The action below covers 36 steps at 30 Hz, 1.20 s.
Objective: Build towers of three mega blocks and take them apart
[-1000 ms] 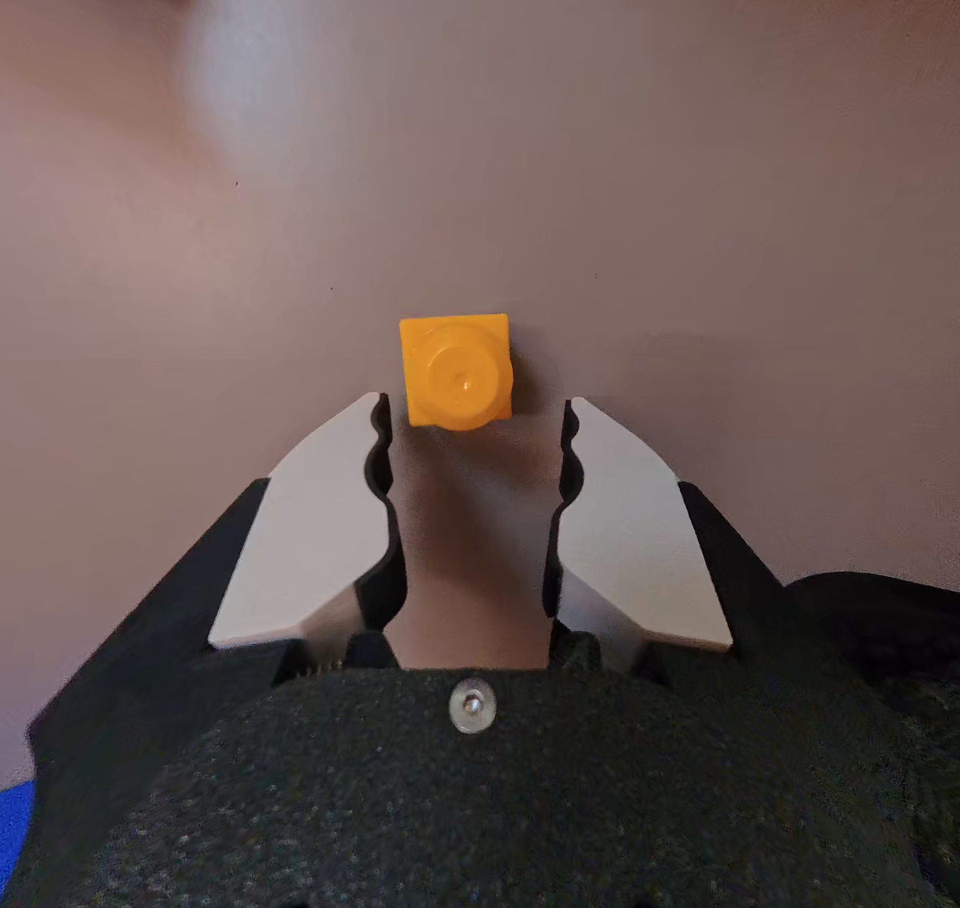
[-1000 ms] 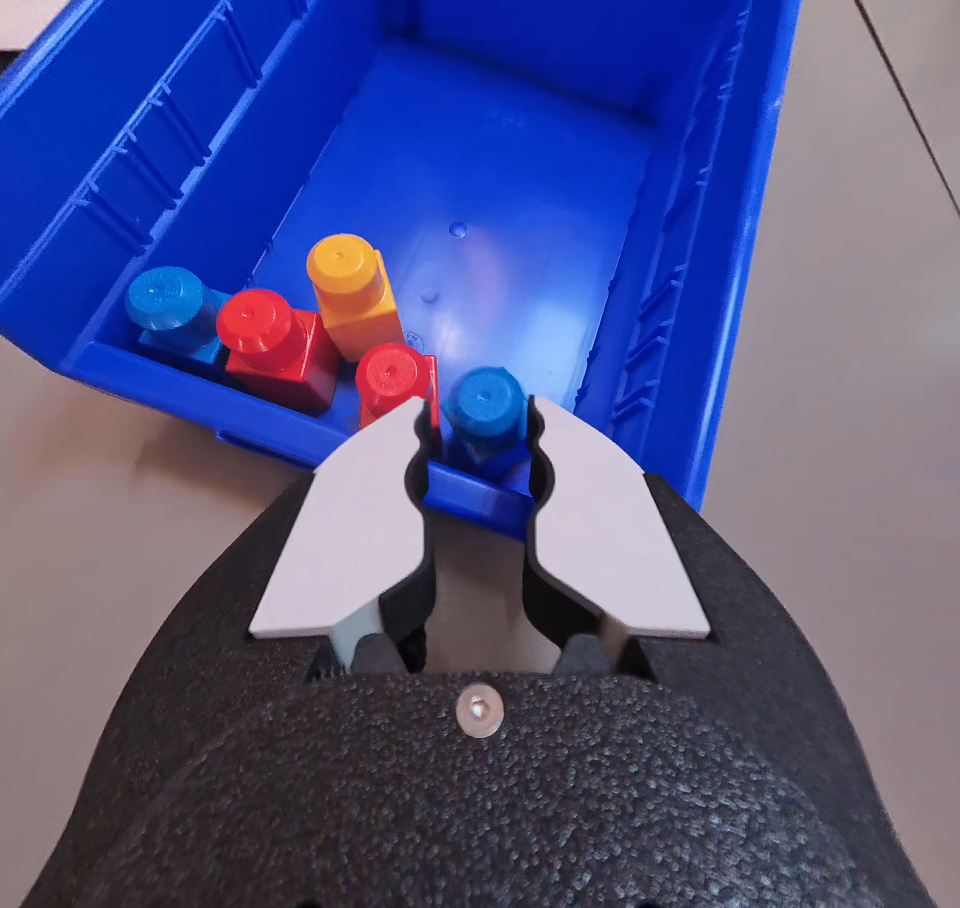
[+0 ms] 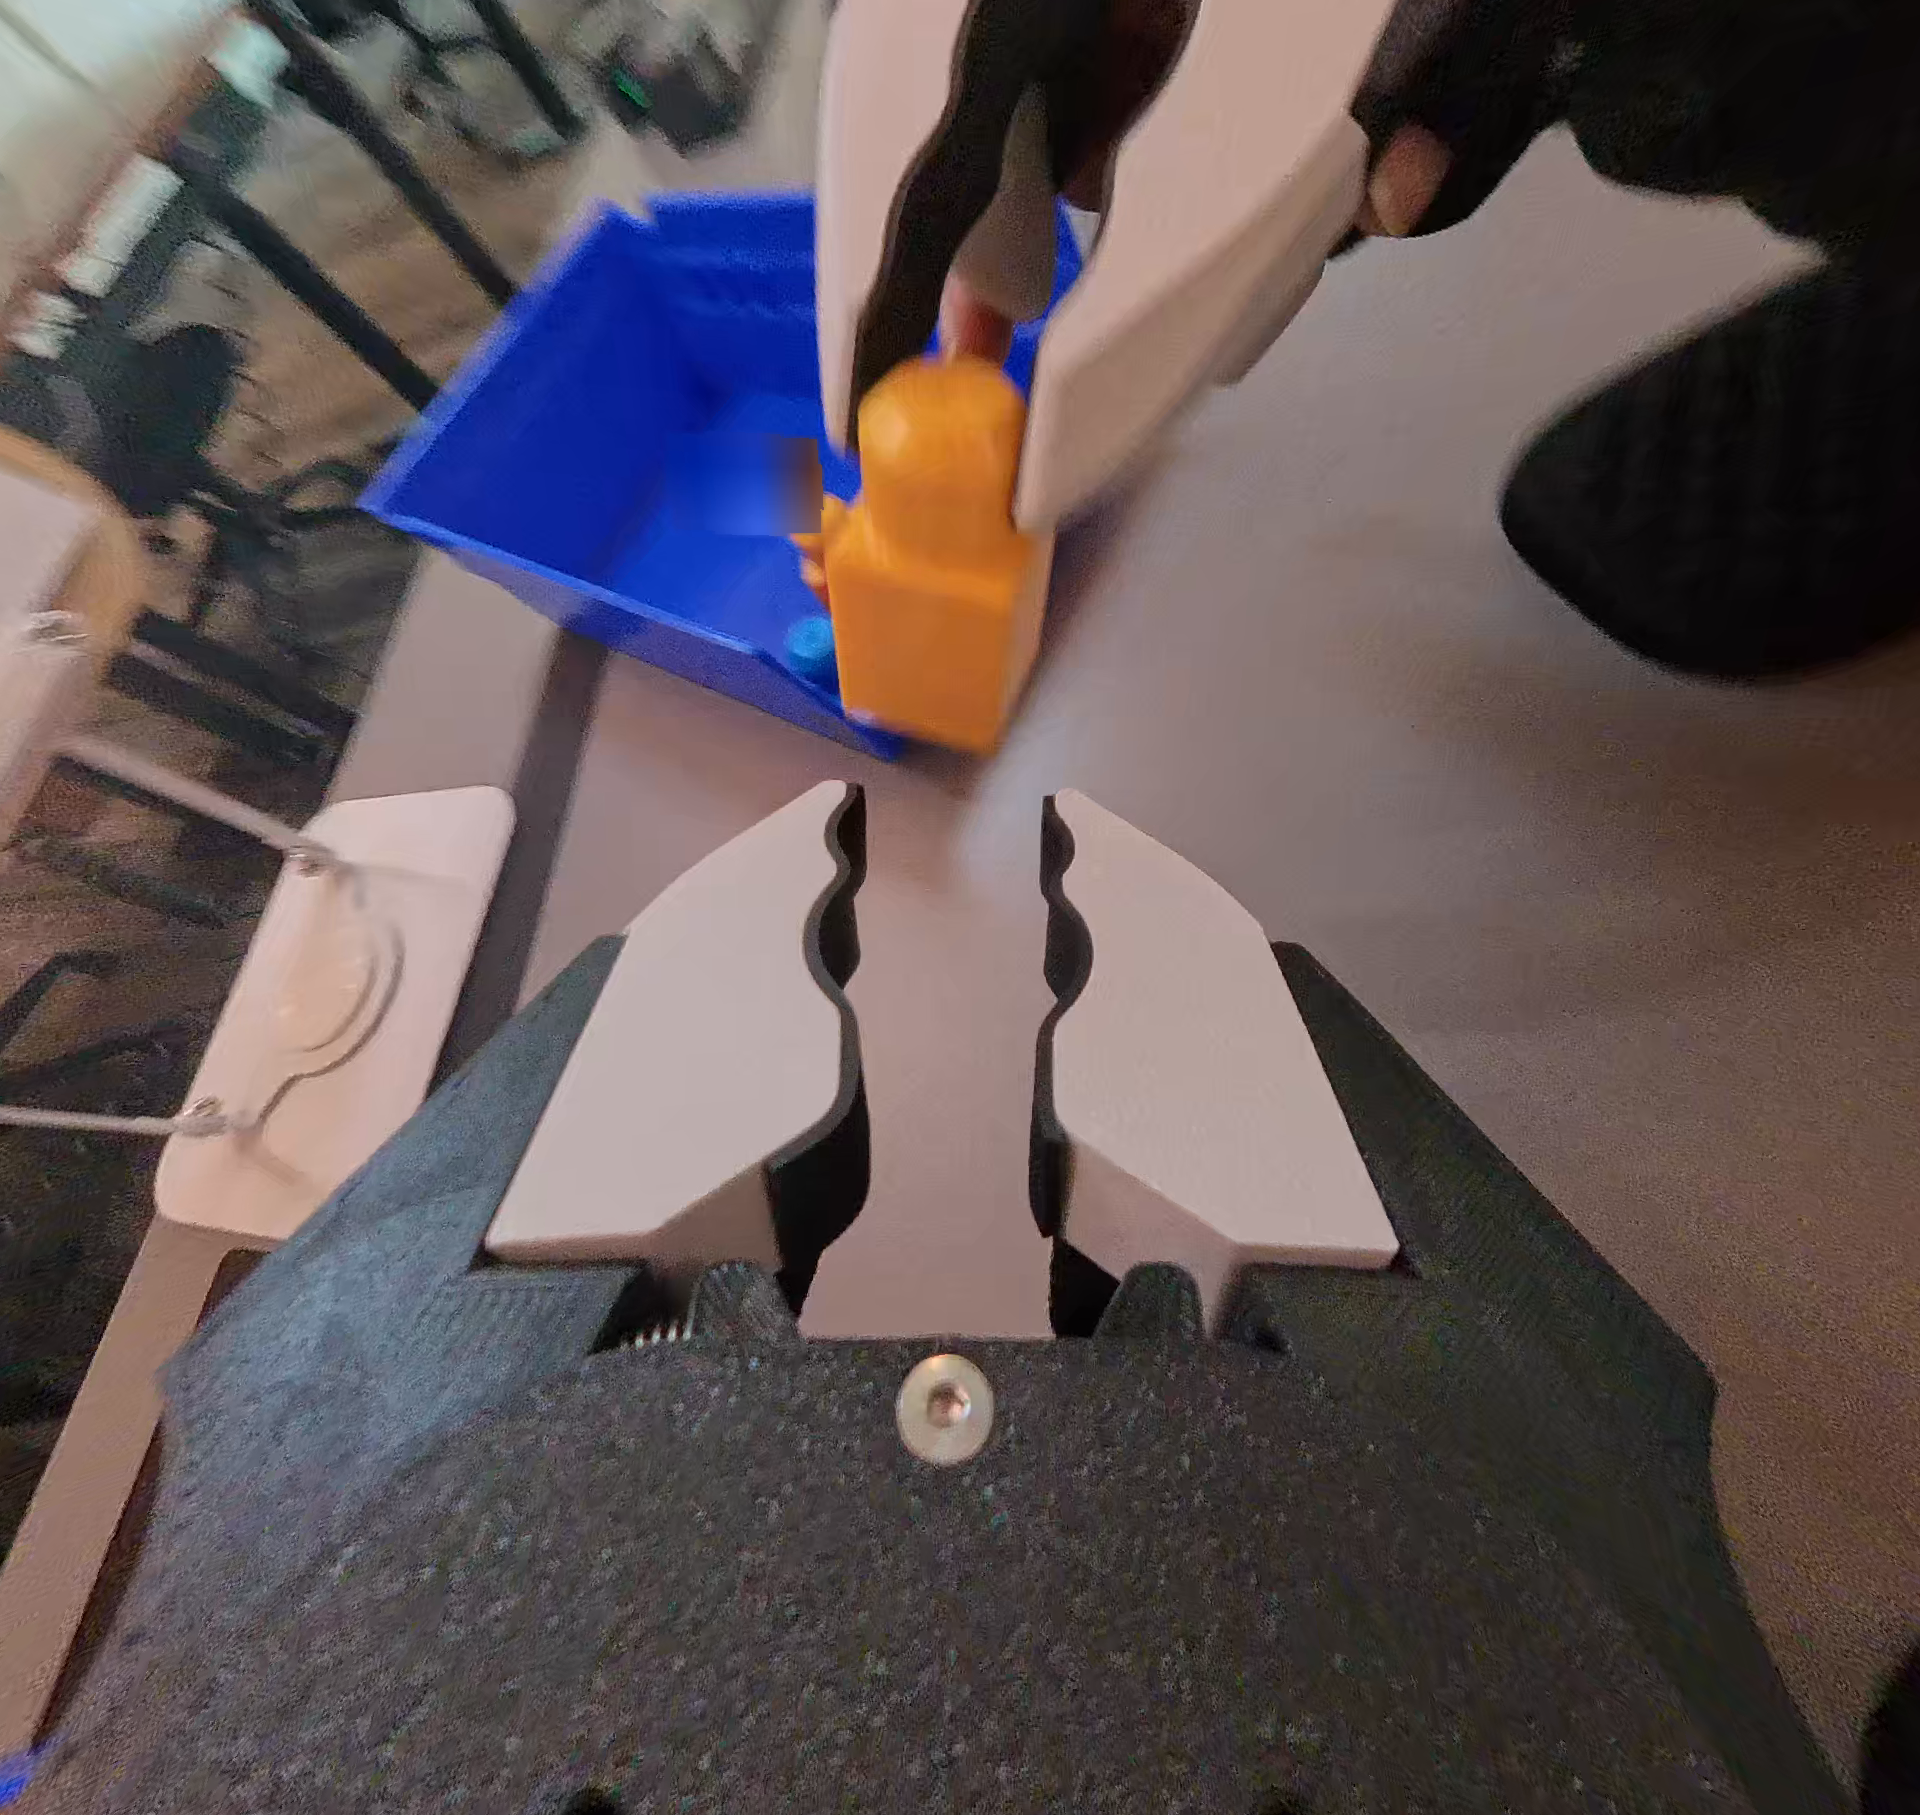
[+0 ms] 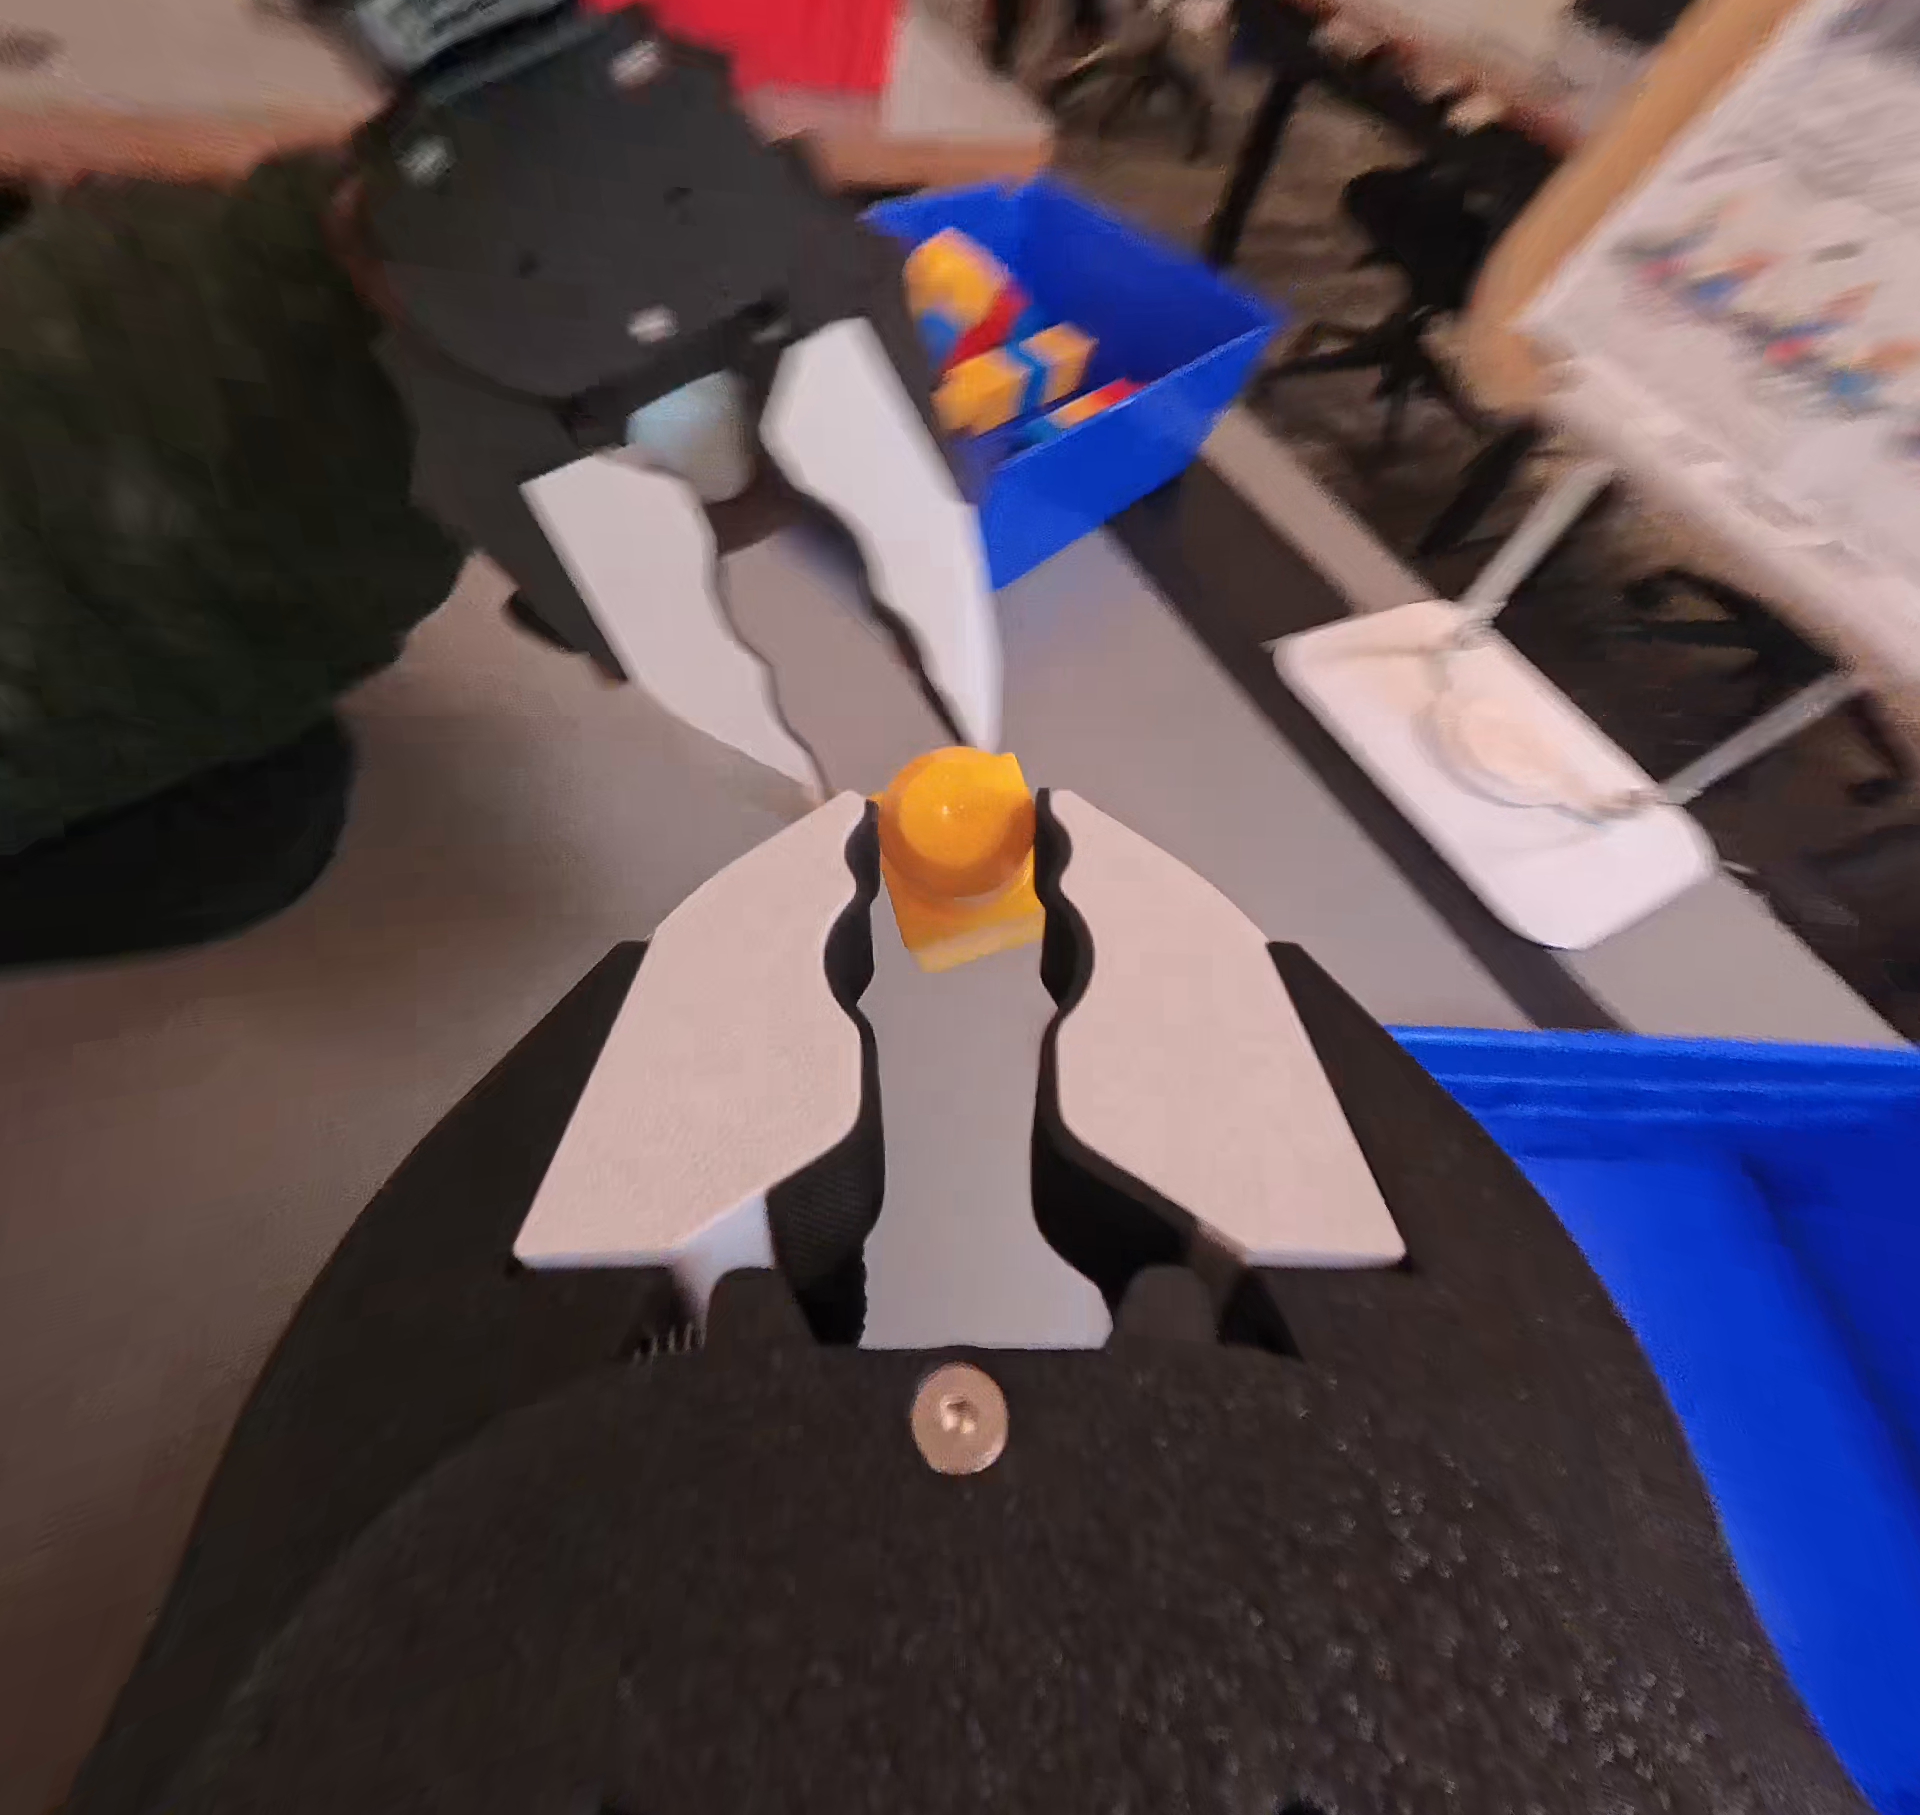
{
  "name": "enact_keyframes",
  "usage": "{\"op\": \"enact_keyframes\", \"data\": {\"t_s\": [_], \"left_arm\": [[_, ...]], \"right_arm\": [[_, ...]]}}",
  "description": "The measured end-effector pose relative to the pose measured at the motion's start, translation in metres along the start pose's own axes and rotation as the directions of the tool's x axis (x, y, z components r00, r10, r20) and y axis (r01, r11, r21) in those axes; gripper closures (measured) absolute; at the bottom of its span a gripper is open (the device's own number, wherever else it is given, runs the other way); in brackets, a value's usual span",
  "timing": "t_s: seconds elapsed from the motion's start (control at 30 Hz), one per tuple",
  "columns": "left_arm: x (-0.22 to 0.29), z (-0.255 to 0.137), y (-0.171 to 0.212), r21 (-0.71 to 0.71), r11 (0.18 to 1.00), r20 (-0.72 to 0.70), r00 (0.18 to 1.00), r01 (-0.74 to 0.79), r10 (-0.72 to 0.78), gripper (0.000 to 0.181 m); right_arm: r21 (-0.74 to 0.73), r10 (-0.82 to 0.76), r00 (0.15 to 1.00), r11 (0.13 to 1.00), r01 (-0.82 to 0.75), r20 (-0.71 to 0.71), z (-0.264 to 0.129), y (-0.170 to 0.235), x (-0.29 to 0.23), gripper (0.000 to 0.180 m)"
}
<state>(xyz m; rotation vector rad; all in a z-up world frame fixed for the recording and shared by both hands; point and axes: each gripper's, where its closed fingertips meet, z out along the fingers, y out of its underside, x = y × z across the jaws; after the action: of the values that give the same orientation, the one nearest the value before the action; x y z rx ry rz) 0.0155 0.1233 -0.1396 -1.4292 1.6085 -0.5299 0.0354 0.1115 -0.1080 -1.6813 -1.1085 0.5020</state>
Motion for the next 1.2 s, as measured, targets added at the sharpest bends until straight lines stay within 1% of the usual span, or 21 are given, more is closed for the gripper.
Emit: {"op": "enact_keyframes", "data": {"t_s": [0.07, 0.13, 0.17, 0.2, 0.23, 0.33, 0.43, 0.5, 0.6, 0.73, 0.8, 0.87, 0.93, 1.03, 1.13, 1.2], "left_arm": [[-0.025, -0.018, -0.012, 0.148, 0.984, 0.069, 0.991, 0.099, -0.110, 0.151], [-0.055, -0.040, -0.019, 0.293, 0.940, 0.163, 0.960, 0.172, -0.227, 0.166], [-0.068, -0.052, -0.020, 0.356, 0.914, 0.208, 0.937, 0.193, -0.279, 0.171], [-0.081, -0.064, -0.020, 0.413, 0.887, 0.250, 0.911, 0.207, -0.329, 0.179], [-0.093, -0.077, -0.020, 0.467, 0.858, 0.293, 0.877, 0.215, -0.380, 0.181], [-0.116, -0.109, -0.014, 0.571, 0.793, 0.374, 0.793, 0.212, -0.481, 0.181], [-0.126, -0.126, -0.007, 0.607, 0.771, 0.416, 0.751, 0.190, -0.513, 0.181], [-0.130, -0.131, -0.003, 0.616, 0.765, 0.423, 0.738, 0.190, -0.525, 0.181], [-0.135, -0.134, 0.003, 0.632, 0.749, 0.425, 0.720, 0.198, -0.548, 0.181], [-0.138, -0.135, 0.008, 0.637, 0.741, 0.423, 0.707, 0.213, -0.567, 0.181], [-0.142, -0.140, 0.014, 0.625, 0.752, 0.456, 0.683, 0.211, -0.571, 0.181], [-0.148, -0.150, 0.024, 0.617, 0.755, 0.492, 0.640, 0.221, -0.590, 0.180], [-0.156, -0.161, 0.041, 0.598, 0.761, 0.532, 0.586, 0.251, -0.611, 0.178], [-0.168, -0.183, 0.080, 0.559, 0.770, 0.605, 0.482, 0.309, -0.633, 0.175], [-0.174, -0.198, 0.125, 0.521, 0.747, 0.640, 0.391, 0.413, -0.662, 0.169], [-0.177, -0.209, 0.159, 0.485, 0.728, 0.682, 0.310, 0.485, -0.662, 0.168]], "right_arm": [[0.058, 0.088, 0.982, 0.995, -0.079, -0.170, -0.019, -0.014, 0.049, 0.151], [0.066, 0.162, 0.912, 0.987, -0.148, -0.377, -0.036, -0.009, 0.106, 0.151], [0.061, 0.197, 0.870, 0.980, -0.191, -0.452, -0.041, 0.000, 0.131, 0.151], [0.058, 0.236, 0.828, 0.969, -0.241, -0.509, -0.044, 0.012, 0.154, 0.151], [0.041, 0.270, 0.789, 0.954, -0.297, -0.551, -0.043, 0.028, 0.173, 0.151], [-0.006, 0.337, 0.717, 0.903, -0.429, -0.610, -0.027, 0.081, 0.211, 0.151], [-0.090, 0.399, 0.722, 0.840, -0.535, -0.565, 0.003, 0.127, 0.217, 0.151], [-0.135, 0.434, 0.733, 0.807, -0.574, -0.524, 0.020, 0.145, 0.209, 0.151], [-0.214, 0.430, 0.765, 0.788, -0.577, -0.479, 0.036, 0.160, 0.193, 0.151], [-0.299, 0.358, 0.813, 0.800, -0.521, -0.459, 0.041, 0.165, 0.181, 0.151], [-0.325, 0.353, 0.831, 0.798, -0.508, -0.430, 0.043, 0.164, 0.175, 0.151], [-0.337, 0.355, 0.838, 0.796, -0.503, -0.415, 0.042, 0.163, 0.173, 0.150], [-0.305, 0.359, 0.836, 0.811, -0.499, -0.414, 0.039, 0.155, 0.175, 0.147], [-0.205, 0.375, 0.836, 0.853, -0.480, -0.401, 0.032, 0.130, 0.174, 0.146], [-0.078, 0.350, 0.848, 0.908, -0.411, -0.399, 0.023, 0.096, 0.167, 0.141], [-0.011, 0.330, 0.862, 0.932, -0.361, -0.384, 0.019, 0.077, 0.155, 0.138]]}}
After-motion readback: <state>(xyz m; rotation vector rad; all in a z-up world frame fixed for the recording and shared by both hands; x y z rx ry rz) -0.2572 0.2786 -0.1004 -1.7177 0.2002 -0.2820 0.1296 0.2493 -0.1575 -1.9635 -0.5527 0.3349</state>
